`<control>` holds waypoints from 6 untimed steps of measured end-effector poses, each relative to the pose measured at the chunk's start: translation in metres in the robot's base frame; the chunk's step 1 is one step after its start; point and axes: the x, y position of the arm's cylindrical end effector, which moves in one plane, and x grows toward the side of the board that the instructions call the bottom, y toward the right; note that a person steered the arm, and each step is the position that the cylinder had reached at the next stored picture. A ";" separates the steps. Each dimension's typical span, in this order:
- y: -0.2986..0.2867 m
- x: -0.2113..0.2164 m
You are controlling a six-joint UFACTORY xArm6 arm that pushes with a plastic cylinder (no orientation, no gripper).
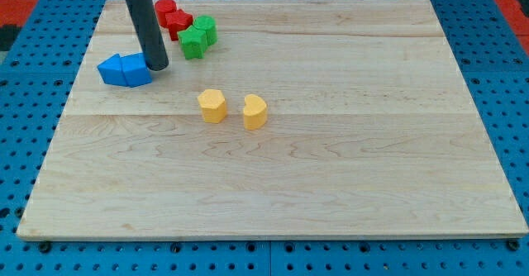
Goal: Slightly move the blue blocks to the left
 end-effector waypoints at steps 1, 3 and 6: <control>-0.001 -0.006; -0.001 -0.010; -0.001 0.001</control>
